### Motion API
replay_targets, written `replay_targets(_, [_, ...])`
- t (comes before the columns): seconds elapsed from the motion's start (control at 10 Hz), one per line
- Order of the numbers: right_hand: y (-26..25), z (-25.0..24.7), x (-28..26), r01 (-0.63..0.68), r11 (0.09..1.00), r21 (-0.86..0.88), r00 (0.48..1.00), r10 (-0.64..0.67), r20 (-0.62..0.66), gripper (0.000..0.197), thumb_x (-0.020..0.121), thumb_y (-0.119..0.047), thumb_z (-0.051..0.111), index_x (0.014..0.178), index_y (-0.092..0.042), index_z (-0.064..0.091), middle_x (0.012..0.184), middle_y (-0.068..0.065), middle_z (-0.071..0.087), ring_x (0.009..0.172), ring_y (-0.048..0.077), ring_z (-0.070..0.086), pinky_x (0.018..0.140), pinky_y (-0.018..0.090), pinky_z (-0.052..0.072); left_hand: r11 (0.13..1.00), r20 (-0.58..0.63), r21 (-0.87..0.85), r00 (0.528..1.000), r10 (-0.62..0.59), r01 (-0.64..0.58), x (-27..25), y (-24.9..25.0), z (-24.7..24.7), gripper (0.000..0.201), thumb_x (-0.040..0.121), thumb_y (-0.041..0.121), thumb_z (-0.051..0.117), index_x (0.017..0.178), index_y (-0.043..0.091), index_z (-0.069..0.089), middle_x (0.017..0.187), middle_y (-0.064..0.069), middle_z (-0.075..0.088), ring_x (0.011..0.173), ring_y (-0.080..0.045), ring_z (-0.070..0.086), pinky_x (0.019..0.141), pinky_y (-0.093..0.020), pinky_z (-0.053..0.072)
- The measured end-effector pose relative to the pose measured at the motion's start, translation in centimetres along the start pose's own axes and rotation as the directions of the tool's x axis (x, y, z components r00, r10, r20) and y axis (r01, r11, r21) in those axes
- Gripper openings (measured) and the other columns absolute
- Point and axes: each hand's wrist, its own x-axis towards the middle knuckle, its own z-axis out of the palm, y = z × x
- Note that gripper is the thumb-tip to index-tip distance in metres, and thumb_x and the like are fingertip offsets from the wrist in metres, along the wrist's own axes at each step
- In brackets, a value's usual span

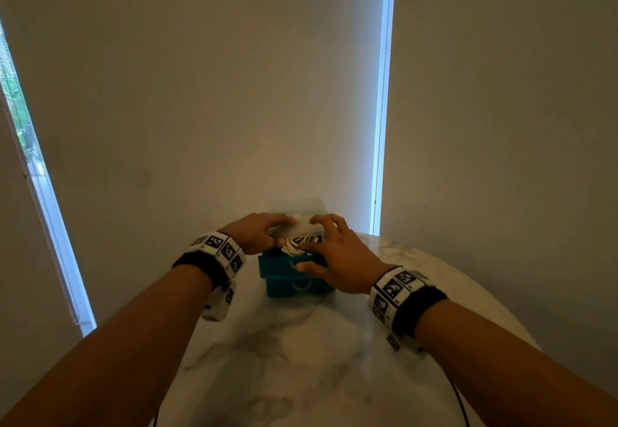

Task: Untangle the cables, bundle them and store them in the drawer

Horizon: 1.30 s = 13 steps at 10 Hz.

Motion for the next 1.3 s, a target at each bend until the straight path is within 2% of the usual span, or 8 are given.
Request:
replay_targets(0.1, [0.2, -0.3, 0.1, -0.034, 0.998, 0.062, 0.999, 0.036, -0.033, 0.06, 0.095, -0.067, 0.063, 0.141, -0.029, 0.06, 0.159, 0.002, 0.038, 0.14, 0.024, 0.044, 0.112, 0.042, 0.046, 0.999, -0.005, 0.027, 1.0, -0.016, 0.016, -0.3, 0.9, -0.2, 0.056, 0.108, 0.03, 0.059, 0.16, 0.039, 0.039, 0.157, -0.009, 0.054, 0.135, -0.029, 0.055, 0.113, -0.037, 0.04])
replay_targets(0.2, [0.1, 0.1, -0.1, -0.122, 0.967, 0.224, 0.985, 0.145, -0.088, 0.059, 0.089, -0.064, 0.074, 0.126, -0.025, 0.05, 0.125, -0.002, 0.064, 0.097, 0.016, 0.066, 0.086, 0.034, 0.06, 0.988, 0.073, -0.152, 0.997, -0.026, 0.037, -0.8, 1.7, -0.8, 0.053, 0.113, 0.025, 0.048, 0.165, 0.031, 0.036, 0.17, -0.003, 0.037, 0.155, -0.025, 0.035, 0.125, -0.037, 0.022])
replay_targets(0.4, [0.3, 0.4, 1.1, -0.139, 0.976, 0.166, 0.971, 0.168, -0.173, 0.049, 0.089, -0.056, 0.077, 0.117, -0.016, 0.068, 0.13, -0.003, 0.061, 0.09, 0.018, 0.066, 0.082, 0.031, 0.057, 0.989, 0.196, -0.135, 0.98, -0.038, 0.066, -0.7, 1.6, -0.9, 0.116, 0.079, 0.079, 0.075, 0.169, 0.034, 0.018, 0.175, 0.004, 0.024, 0.156, -0.022, 0.031, 0.129, -0.042, 0.024])
replay_targets(0.5, [0.6, 0.7, 1.4, -0.142, 0.959, 0.244, 0.965, 0.188, -0.18, 0.05, 0.083, -0.055, 0.083, 0.114, -0.021, 0.064, 0.119, -0.006, 0.062, 0.088, 0.015, 0.065, 0.083, 0.036, 0.061, 0.999, 0.165, 0.025, 0.986, -0.033, 0.029, -0.7, 1.5, -0.7, 0.128, 0.071, 0.074, 0.085, 0.169, 0.032, 0.014, 0.172, 0.004, 0.028, 0.152, -0.023, 0.039, 0.124, -0.037, 0.032])
replay_targets(0.8, [1.5, 1.6, -1.5, -0.148, 0.893, 0.425, 0.917, 0.285, -0.28, 0.026, 0.094, -0.053, 0.075, 0.099, -0.031, 0.062, 0.104, -0.015, 0.062, 0.094, 0.005, 0.06, 0.082, 0.019, 0.05, 0.947, -0.264, 0.321, 0.958, 0.109, -0.019, 1.6, 0.8, 1.3, 0.069, 0.089, 0.063, 0.075, 0.149, 0.04, 0.05, 0.13, 0.001, 0.072, 0.109, -0.023, 0.069, 0.082, -0.029, 0.046])
replay_targets(1.0, [0.2, 3.6, -2.3, -0.163, 0.964, 0.21, 0.952, 0.098, 0.29, 0.041, 0.099, -0.059, 0.062, 0.084, -0.022, 0.071, 0.085, -0.003, 0.071, 0.081, 0.017, 0.067, 0.079, 0.033, 0.057, 0.967, -0.346, 0.256, 0.933, 0.099, -0.007, 2.7, 0.4, 2.5, 0.073, 0.09, 0.057, 0.078, 0.155, 0.042, 0.049, 0.143, 0.0, 0.068, 0.123, -0.025, 0.066, 0.099, -0.034, 0.05])
replay_targets(1.1, [0.5, 2.5, 1.3, -0.185, 0.976, 0.118, 0.83, 0.09, 0.551, 0.043, 0.097, -0.065, 0.061, 0.09, -0.026, 0.076, 0.091, -0.007, 0.074, 0.089, 0.015, 0.069, 0.094, 0.039, 0.058, 0.978, -0.316, 0.208, 0.944, 0.092, -0.026, 1.9, -0.4, 2.4, 0.087, 0.093, 0.059, 0.074, 0.166, 0.039, 0.03, 0.155, -0.002, 0.057, 0.134, -0.026, 0.058, 0.104, -0.039, 0.049])
replay_targets(1.3, [0.6, 3.1, 8.6, -0.364, 0.896, 0.254, 0.834, 0.192, 0.518, 0.04, 0.101, -0.051, 0.064, 0.101, -0.016, 0.084, 0.094, -0.003, 0.083, 0.092, 0.015, 0.079, 0.1, 0.037, 0.058, 0.995, -0.625, 0.081, 0.775, 0.095, -0.057, -2.8, -1.2, 4.5, 0.036, 0.102, 0.049, 0.065, 0.138, 0.045, 0.066, 0.131, 0.013, 0.068, 0.114, -0.006, 0.063, 0.091, -0.035, 0.059])
